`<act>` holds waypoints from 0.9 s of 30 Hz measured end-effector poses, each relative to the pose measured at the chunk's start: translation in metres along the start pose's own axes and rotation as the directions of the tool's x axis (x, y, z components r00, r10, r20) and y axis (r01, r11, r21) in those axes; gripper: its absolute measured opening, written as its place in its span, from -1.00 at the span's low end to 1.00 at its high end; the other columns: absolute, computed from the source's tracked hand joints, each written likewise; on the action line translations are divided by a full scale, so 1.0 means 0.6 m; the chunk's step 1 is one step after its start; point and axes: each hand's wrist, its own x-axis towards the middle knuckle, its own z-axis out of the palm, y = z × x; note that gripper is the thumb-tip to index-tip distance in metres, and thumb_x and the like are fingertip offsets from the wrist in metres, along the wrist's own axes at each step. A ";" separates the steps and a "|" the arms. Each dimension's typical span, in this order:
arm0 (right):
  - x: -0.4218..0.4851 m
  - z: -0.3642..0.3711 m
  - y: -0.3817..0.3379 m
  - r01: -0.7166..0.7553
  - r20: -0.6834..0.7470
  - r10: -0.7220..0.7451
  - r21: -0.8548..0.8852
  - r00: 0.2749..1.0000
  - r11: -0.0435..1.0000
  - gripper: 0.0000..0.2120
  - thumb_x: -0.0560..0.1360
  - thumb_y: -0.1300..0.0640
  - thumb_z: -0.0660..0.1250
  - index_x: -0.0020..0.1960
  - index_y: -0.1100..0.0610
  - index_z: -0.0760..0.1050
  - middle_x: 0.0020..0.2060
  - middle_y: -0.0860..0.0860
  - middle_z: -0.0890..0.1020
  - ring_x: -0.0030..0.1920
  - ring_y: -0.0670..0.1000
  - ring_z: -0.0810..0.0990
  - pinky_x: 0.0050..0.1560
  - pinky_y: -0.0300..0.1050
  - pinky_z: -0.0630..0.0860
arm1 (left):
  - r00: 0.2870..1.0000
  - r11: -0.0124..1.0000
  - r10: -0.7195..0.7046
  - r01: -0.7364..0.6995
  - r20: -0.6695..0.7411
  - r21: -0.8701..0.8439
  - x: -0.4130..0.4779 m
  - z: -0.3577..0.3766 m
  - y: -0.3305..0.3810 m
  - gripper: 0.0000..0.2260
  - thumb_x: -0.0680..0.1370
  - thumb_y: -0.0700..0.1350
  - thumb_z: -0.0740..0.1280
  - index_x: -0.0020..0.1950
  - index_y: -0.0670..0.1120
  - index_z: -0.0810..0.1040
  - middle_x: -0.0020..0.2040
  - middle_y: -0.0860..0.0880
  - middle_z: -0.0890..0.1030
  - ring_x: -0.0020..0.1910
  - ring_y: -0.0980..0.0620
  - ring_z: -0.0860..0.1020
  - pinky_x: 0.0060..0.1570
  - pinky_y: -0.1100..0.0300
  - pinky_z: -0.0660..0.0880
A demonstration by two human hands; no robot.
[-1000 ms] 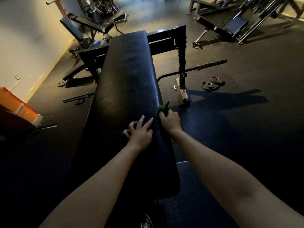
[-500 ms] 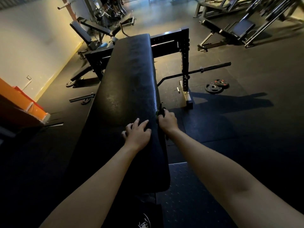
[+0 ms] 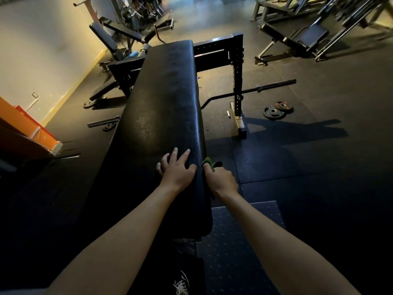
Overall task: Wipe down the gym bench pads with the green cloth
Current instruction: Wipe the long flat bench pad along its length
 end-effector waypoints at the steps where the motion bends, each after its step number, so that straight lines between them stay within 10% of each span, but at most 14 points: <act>1: -0.006 0.000 0.003 -0.008 0.017 0.008 0.011 1.000 1.000 -0.42 0.60 -0.29 -0.01 -0.04 0.12 0.59 -0.18 0.08 0.51 -0.12 0.15 0.48 -0.12 -0.02 0.37 | 1.000 1.000 0.005 -0.005 0.000 -0.001 -0.001 -0.001 0.000 -0.46 0.60 0.14 0.18 0.59 0.22 0.18 0.65 -0.01 0.00 0.60 -0.08 -0.12 0.51 -0.13 -0.22; 9: 0.067 -0.004 -0.050 0.052 0.047 -0.074 0.357 0.996 0.933 -0.51 0.61 -0.04 0.05 0.50 0.06 0.31 0.30 0.16 0.51 0.30 0.21 0.48 0.34 0.12 0.40 | 1.000 0.999 0.017 -0.018 0.006 0.035 -0.007 0.002 -0.007 -0.46 0.63 0.18 0.17 0.60 0.20 0.14 0.65 0.01 -0.02 0.61 -0.05 -0.14 0.54 -0.13 -0.22; 20: -0.047 0.025 0.023 -0.012 -0.003 0.013 0.292 1.000 0.956 -0.64 0.65 -0.04 0.10 -0.09 0.18 0.53 -0.12 0.11 0.58 -0.18 0.09 0.52 -0.23 -0.08 0.33 | 0.999 1.000 0.014 -0.013 -0.032 0.010 -0.003 0.008 -0.002 -0.45 0.59 0.15 0.20 0.58 0.19 0.20 0.64 -0.03 0.03 0.60 -0.11 -0.10 0.52 -0.14 -0.20; 27: -0.117 0.022 0.041 0.020 -0.095 -0.006 0.148 0.995 0.989 -0.65 0.61 -0.03 0.14 -0.12 0.20 0.53 -0.08 0.22 0.62 -0.06 0.23 0.57 -0.06 0.05 0.47 | 0.993 0.995 0.093 -0.096 -0.077 -0.034 -0.063 -0.020 -0.029 -0.37 0.56 0.12 0.30 0.60 0.07 0.20 0.63 -0.06 0.08 0.58 -0.12 0.00 0.50 -0.13 -0.04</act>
